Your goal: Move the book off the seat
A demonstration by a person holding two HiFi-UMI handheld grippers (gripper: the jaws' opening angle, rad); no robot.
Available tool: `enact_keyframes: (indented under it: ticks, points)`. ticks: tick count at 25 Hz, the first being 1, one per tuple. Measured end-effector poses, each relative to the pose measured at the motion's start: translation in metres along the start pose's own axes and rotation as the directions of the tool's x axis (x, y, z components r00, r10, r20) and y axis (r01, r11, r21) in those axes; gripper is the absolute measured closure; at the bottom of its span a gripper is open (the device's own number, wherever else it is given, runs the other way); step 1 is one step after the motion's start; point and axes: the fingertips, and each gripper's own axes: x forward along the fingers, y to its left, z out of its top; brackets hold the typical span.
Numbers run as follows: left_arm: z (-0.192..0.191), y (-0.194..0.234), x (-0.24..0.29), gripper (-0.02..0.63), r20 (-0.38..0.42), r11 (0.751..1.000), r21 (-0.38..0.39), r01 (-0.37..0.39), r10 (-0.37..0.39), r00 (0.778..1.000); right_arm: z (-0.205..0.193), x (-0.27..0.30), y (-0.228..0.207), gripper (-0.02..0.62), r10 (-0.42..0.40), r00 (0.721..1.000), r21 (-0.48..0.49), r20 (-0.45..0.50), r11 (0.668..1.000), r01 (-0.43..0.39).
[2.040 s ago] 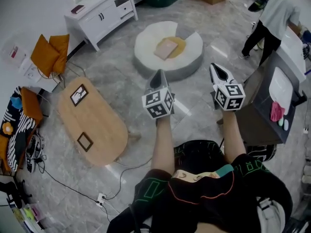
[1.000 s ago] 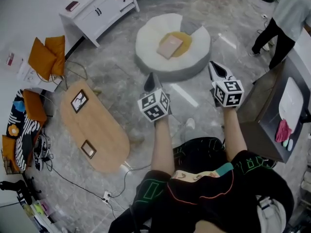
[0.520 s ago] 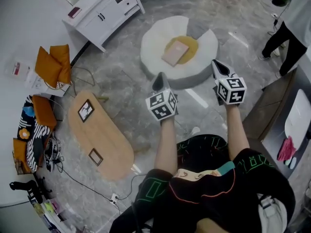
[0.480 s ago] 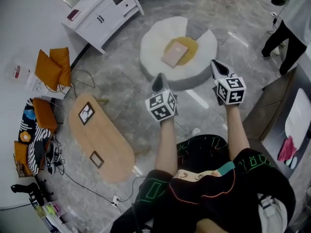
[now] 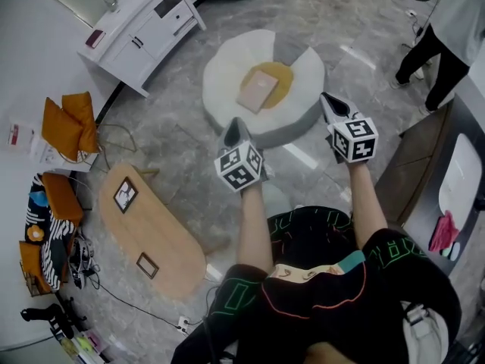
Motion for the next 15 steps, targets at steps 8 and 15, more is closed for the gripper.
enact_keyframes:
  ticks: [8, 15]
  points:
    - [0.003, -0.017, 0.074, 0.595, -0.025, 0.996, -0.022, 0.089, -0.089, 0.996, 0.024, 0.028, -0.054, 0.592, -0.113, 0.994, 0.003, 0.01, 0.994, 0.113]
    - [0.017, 0.037, 0.149, 0.595, -0.007, 0.998, -0.065, 0.017, -0.017, 1.0, 0.033, 0.119, -0.048, 0.592, -0.053, 0.998, -0.075, -0.029, 0.996, 0.05]
